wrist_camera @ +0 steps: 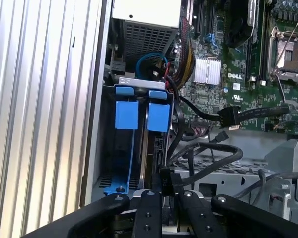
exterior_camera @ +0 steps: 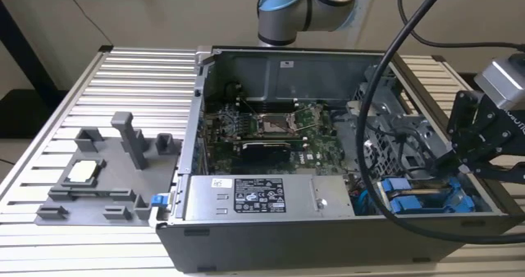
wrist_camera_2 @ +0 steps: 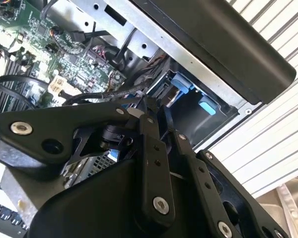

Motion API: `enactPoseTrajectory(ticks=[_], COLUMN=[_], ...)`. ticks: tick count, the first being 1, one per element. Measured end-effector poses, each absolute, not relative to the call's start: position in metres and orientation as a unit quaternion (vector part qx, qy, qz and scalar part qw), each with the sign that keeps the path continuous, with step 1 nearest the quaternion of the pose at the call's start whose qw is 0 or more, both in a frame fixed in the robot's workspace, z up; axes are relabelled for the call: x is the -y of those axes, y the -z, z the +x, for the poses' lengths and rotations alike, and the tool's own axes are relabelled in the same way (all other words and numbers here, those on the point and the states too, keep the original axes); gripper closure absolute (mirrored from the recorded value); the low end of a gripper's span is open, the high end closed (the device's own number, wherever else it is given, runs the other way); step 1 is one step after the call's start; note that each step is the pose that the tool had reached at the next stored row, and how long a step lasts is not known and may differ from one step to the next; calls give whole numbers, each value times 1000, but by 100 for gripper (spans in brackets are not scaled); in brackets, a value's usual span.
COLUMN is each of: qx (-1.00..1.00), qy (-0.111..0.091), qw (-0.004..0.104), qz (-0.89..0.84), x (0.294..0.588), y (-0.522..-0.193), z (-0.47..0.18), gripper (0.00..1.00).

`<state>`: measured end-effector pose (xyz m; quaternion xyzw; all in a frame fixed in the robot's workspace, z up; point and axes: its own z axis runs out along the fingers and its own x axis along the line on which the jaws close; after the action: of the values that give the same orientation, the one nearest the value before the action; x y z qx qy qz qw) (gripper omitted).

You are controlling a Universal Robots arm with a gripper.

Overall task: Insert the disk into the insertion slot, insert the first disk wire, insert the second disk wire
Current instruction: 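Insert the first disk wire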

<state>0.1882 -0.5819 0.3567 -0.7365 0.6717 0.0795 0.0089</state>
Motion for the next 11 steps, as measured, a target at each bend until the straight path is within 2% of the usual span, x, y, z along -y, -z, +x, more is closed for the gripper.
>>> enactPoseTrajectory(ticks=[5, 11], qx=[-673, -680], qy=[-80, -85], qw=[9, 16], qz=[-736, -728], x=[582, 582], y=[-356, -353], z=[188, 190], gripper=[81, 81])
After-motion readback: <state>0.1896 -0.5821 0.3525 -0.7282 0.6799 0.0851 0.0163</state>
